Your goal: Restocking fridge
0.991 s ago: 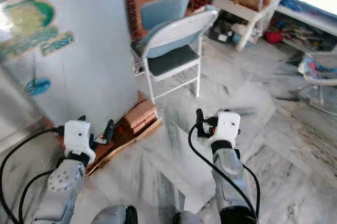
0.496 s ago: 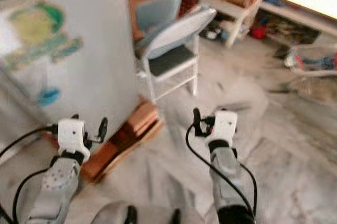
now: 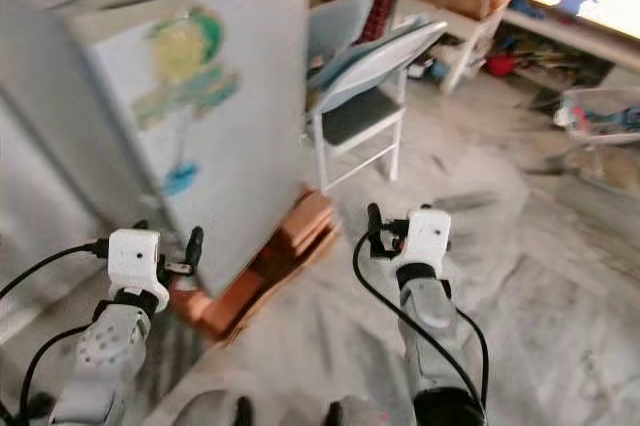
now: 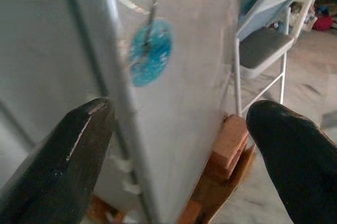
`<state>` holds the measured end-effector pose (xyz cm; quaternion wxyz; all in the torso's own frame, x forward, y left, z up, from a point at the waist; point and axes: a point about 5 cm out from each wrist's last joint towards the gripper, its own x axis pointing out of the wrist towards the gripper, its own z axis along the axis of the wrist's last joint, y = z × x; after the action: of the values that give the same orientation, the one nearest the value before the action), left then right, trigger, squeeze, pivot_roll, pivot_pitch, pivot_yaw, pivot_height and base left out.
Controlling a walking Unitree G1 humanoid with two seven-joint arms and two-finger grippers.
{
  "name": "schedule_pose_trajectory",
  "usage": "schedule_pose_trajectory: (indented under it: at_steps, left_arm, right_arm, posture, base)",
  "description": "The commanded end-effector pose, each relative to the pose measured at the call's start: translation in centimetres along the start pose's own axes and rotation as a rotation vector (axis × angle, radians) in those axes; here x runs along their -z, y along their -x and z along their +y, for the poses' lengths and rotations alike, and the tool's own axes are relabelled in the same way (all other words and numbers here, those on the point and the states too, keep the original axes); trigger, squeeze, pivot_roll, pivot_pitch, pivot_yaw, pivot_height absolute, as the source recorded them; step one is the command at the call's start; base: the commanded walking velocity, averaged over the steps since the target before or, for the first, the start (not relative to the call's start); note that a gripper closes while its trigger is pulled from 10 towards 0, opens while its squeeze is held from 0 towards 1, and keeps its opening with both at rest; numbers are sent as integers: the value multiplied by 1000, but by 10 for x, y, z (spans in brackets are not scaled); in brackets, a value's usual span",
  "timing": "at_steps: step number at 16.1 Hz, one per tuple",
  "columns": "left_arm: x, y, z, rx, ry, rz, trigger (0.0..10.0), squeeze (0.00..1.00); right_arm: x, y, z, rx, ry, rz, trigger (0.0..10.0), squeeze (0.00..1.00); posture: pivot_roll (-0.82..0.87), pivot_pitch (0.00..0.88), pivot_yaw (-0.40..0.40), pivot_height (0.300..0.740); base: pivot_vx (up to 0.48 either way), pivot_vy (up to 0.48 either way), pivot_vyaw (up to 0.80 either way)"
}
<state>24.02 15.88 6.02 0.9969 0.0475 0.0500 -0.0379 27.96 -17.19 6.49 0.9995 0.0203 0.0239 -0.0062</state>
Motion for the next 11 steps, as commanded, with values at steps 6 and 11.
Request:
schedule_pose_trajectory:
  at_steps: [6, 11]
  left_arm:
    - [-3, 0, -10, 33, 20, 6, 10000, 0]
    - [-4, 1, -11, 40, 17, 10, 10000, 0]
  right_arm:
    - [3, 2, -14, 46, 18, 18, 10000, 0]
    - [3, 3, -14, 43, 21, 19, 10000, 0]
  posture:
    - [150, 84, -41, 740]
    - [148, 87, -42, 740]
  base:
    - [0, 132, 0]
    - [0, 478, -160]
